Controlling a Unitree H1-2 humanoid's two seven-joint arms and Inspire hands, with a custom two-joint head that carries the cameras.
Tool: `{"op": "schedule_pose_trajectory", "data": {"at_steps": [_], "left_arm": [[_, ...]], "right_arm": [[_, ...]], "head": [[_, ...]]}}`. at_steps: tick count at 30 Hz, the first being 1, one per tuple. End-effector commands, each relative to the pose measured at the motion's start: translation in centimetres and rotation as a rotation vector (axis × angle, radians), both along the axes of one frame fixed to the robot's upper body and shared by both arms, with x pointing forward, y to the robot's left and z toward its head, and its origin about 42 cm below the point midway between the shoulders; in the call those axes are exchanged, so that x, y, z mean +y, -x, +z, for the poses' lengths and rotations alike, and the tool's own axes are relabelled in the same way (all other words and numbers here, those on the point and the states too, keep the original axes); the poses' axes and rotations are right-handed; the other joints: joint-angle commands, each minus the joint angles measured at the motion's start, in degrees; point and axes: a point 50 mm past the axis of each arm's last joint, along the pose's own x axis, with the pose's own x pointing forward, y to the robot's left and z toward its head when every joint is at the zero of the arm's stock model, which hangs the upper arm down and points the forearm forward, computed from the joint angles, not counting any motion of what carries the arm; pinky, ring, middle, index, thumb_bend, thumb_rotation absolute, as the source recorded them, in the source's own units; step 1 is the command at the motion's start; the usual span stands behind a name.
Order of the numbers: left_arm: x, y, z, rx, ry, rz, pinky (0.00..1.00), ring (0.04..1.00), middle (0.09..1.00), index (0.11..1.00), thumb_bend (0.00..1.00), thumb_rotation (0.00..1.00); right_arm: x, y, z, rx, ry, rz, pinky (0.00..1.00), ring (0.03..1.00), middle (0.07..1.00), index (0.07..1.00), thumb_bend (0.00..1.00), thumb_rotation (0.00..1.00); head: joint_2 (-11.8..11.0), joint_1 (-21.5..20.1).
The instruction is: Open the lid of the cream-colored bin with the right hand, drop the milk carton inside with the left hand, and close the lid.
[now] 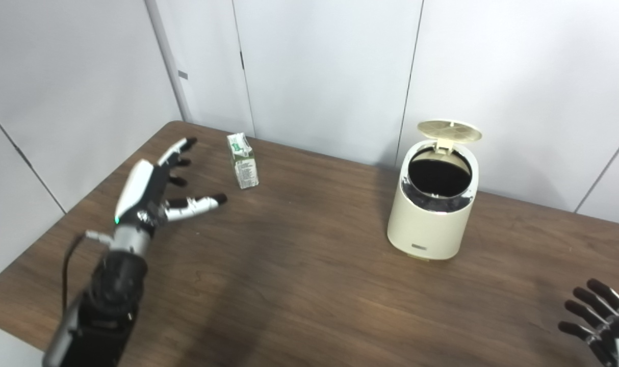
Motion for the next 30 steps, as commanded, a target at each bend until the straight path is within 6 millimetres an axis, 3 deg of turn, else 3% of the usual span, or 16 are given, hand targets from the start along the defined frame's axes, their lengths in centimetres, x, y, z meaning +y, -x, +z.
{"op": "schedule_pose_trajectory", "data": {"at_steps": [1, 8, 13, 16, 21, 25, 30], "left_arm": [[0.4, -1.1, 1.9, -0.042, -0.056, 0.000, 0.72, 0.881, 0.942, 0.946, 0.87, 0.26], [2.4, -4.8, 2.5, 0.011, -0.054, 0.047, 0.75, 0.887, 0.918, 0.956, 0.90, 0.28], [2.9, -7.9, 1.9, 0.070, -0.011, 0.054, 0.81, 0.942, 0.970, 0.982, 0.90, 0.30], [3.3, -9.5, 2.0, 0.099, 0.013, 0.032, 0.77, 0.928, 0.977, 0.999, 0.93, 0.32], [3.6, -11.3, 2.8, 0.141, 0.008, -0.010, 0.79, 0.930, 0.979, 1.000, 0.94, 0.33], [3.7, -12.3, 3.6, 0.170, -0.011, -0.019, 0.82, 0.968, 0.991, 1.000, 0.98, 0.26], [3.2, -13.0, 4.6, 0.196, -0.022, -0.038, 0.81, 0.978, 1.000, 1.000, 1.00, 0.25]], "right_arm": [[0.0, -0.4, 1.1, -0.066, 0.014, 0.009, 0.60, 0.745, 0.777, 0.776, 0.84, 0.83], [0.1, -0.9, 0.7, -0.065, 0.025, 0.018, 0.60, 0.749, 0.783, 0.773, 0.84, 0.83], [0.2, -1.0, 0.4, -0.062, 0.062, 0.015, 0.61, 0.766, 0.803, 0.797, 0.85, 0.86], [0.2, -0.9, 0.3, -0.066, 0.061, 0.017, 0.61, 0.774, 0.809, 0.804, 0.86, 0.85], [0.2, -0.9, 0.4, -0.071, 0.076, 0.015, 0.59, 0.762, 0.803, 0.803, 0.88, 0.86], [0.3, -0.8, 0.3, -0.073, 0.069, 0.016, 0.59, 0.762, 0.798, 0.799, 0.91, 0.84], [0.4, -0.9, 0.0, -0.079, 0.067, 0.019, 0.59, 0.766, 0.798, 0.800, 0.90, 0.83]], "head": [[-0.1, 0.1], [-0.5, -0.1], [-0.9, -0.4], [-0.9, -0.8], [-1.1, -1.1], [-1.3, -1.5], [-1.3, -1.6]]}}
